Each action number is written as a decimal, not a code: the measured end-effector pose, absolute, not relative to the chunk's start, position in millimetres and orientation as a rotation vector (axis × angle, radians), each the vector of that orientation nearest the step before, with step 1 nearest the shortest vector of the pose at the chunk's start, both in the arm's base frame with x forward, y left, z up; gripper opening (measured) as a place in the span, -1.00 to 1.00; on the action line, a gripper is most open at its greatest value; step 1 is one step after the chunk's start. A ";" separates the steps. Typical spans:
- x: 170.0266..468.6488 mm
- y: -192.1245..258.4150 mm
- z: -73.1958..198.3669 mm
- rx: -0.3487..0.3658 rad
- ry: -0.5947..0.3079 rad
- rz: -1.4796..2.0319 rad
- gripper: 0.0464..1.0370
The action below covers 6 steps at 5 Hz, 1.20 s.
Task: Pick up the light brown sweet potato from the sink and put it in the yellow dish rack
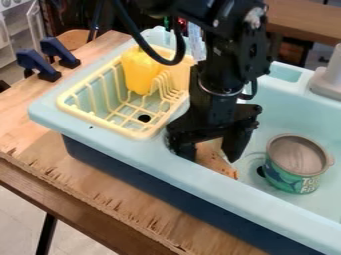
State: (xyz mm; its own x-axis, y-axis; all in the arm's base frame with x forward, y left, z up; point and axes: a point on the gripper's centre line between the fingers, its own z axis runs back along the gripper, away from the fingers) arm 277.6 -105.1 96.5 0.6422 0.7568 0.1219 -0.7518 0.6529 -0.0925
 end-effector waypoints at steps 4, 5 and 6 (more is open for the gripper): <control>268.9 -128.9 131.4 0.034 -0.153 0.772 -0.01; 280.8 -134.3 157.1 -0.036 -0.140 0.618 -0.01; 295.5 -128.7 203.5 -0.117 -0.123 0.469 -0.01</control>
State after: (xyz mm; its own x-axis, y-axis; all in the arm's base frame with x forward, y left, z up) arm 295.5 -128.7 203.5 0.8850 0.4566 0.0911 -0.4424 0.8857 -0.1409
